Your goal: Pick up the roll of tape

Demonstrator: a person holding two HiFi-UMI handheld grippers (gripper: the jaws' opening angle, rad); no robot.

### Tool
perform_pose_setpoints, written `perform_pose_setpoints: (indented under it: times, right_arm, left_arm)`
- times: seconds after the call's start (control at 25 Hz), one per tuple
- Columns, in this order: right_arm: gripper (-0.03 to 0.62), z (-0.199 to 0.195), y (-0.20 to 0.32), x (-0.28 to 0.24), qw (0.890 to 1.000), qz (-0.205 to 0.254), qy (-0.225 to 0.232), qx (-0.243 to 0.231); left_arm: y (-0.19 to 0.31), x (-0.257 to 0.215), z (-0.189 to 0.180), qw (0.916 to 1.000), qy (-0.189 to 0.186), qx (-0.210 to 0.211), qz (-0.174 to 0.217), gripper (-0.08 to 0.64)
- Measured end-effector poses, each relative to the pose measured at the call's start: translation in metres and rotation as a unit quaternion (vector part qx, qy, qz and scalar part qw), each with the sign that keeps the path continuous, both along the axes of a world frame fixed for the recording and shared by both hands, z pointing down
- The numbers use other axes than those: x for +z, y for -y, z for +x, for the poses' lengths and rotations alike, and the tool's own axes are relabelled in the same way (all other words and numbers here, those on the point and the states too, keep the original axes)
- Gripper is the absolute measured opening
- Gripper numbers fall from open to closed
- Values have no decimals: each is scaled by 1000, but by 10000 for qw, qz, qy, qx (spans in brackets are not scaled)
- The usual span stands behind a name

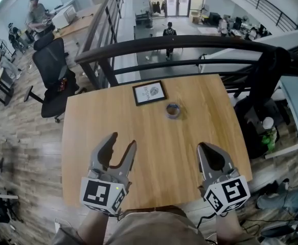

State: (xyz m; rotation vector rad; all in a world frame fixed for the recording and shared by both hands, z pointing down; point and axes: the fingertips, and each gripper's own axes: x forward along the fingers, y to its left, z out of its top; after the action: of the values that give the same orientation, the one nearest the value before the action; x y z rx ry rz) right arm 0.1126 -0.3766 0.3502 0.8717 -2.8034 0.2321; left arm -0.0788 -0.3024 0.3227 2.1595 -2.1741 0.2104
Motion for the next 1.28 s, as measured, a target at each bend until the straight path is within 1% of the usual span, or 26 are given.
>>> perform_pose_setpoints:
  times: [0.24, 0.48, 0.68, 0.84, 1.04, 1.2, 1.28]
  right_arm:
    - [18, -7, 12, 4, 9999, -42, -36, 98]
    - [18, -18, 39, 16, 9998, -59, 18, 206]
    - [18, -35, 72, 39, 9996, -110, -72, 268]
    - [18, -42, 105, 66, 9989, -192, -141, 406]
    - [18, -44, 143, 119, 9968, -423, -308, 602]
    - [18, -51, 165, 159, 9944, -641, -476, 689]
    - [18, -53, 174, 177, 9933, -738, -526, 724]
  left_arm:
    - [24, 10, -2, 9999, -15, 153, -72, 210]
    - [69, 25, -3, 9991, -142, 336, -196, 210]
    - [121, 54, -11, 9968, -511, 435, -435, 210]
    - [162, 88, -16, 9949, -574, 420, -709, 210]
    - [204, 144, -17, 9908, -653, 418, -1107, 210]
    - [232, 196, -21, 9854, -702, 454, -1486, 210]
    - [244, 224, -21, 9803, -794, 487, -1739, 210]
